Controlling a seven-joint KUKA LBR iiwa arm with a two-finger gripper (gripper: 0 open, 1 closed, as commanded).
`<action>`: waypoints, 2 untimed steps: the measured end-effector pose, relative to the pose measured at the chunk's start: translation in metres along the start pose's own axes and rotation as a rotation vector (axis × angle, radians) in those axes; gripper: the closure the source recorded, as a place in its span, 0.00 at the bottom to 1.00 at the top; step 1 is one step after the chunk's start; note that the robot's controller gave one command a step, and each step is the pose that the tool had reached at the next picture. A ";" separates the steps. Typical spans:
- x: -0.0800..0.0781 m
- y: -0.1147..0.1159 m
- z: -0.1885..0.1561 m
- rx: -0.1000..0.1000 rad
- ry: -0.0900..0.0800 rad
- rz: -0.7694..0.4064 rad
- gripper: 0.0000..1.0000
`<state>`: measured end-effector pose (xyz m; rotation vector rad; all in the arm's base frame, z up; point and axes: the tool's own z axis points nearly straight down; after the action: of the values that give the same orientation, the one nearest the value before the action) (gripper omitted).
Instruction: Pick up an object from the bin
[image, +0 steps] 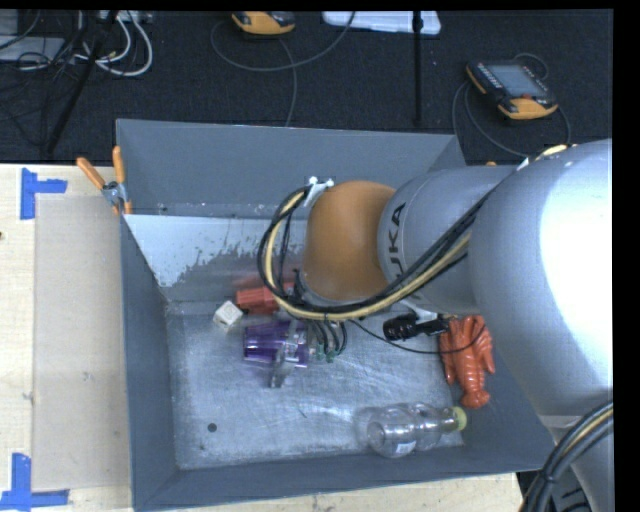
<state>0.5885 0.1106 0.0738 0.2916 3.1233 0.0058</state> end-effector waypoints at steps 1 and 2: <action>0.000 0.000 -0.001 0.000 0.001 0.001 1.00; 0.001 0.000 -0.008 0.003 0.006 0.001 1.00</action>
Offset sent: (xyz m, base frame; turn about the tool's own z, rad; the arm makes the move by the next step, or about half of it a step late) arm -0.0002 -0.0002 0.0596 0.0000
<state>0.5869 0.1104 0.0814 0.2932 3.1293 0.0026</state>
